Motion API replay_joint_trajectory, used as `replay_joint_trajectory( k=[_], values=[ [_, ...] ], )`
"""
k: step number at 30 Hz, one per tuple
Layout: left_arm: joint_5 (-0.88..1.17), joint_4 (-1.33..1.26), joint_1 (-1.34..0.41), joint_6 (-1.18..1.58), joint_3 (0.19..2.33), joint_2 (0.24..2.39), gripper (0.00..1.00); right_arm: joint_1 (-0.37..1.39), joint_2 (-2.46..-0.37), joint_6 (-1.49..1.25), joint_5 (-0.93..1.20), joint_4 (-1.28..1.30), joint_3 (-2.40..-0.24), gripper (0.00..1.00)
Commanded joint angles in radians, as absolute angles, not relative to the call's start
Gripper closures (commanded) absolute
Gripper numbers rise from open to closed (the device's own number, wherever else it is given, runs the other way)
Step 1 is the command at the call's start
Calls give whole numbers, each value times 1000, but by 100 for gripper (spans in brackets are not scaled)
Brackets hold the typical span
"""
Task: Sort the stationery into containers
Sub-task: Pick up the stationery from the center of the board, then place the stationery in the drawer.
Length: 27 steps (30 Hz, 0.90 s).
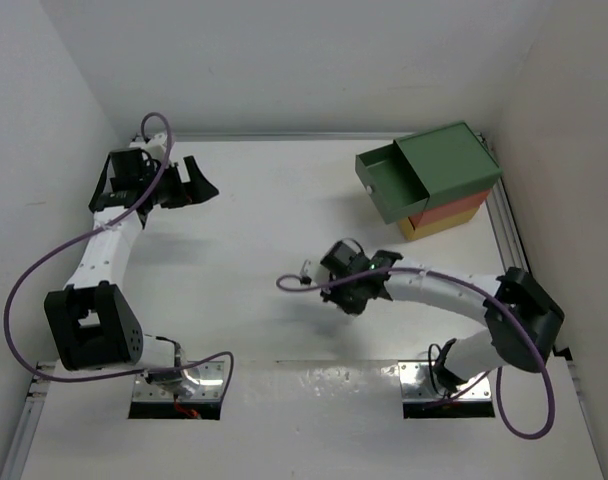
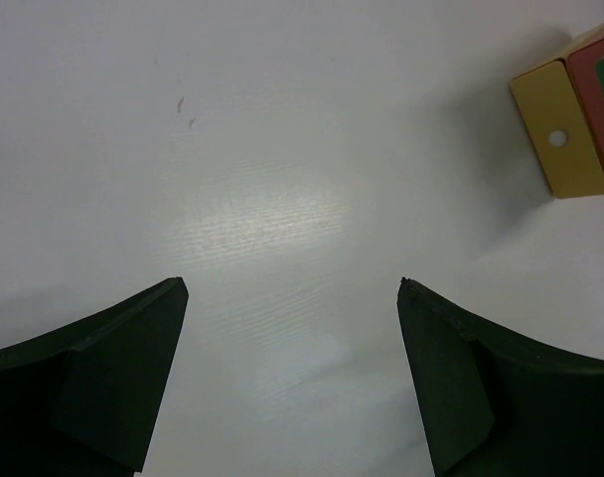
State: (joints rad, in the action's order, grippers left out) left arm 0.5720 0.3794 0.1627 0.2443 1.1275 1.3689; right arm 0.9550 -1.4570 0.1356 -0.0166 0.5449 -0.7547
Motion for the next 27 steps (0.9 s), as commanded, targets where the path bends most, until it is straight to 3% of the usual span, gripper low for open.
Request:
replay_joint_trajectory(
  k=[1, 6, 11, 25, 26, 27],
  values=[
    [571, 303, 143, 276, 1184, 1396, 7, 853, -1391, 143, 69, 619, -995, 100],
    [554, 128, 36, 327, 1146, 1381, 11, 641, -1440, 164, 109, 692, -1347, 100],
    [497, 114, -72, 305, 1196, 1452, 11, 450, -1578, 175, 63, 730, -1679, 100],
    [474, 118, -144, 301, 1276, 1557, 11, 226, -1815, 155, 63, 729, -1805, 100],
    [474, 117, -143, 301, 1276, 1555, 11, 216, -1821, 159, 61, 732, -1812, 98],
    [472, 118, -143, 299, 1275, 1558, 11, 216, -1833, 161, 58, 735, -1822, 88]
  ],
)
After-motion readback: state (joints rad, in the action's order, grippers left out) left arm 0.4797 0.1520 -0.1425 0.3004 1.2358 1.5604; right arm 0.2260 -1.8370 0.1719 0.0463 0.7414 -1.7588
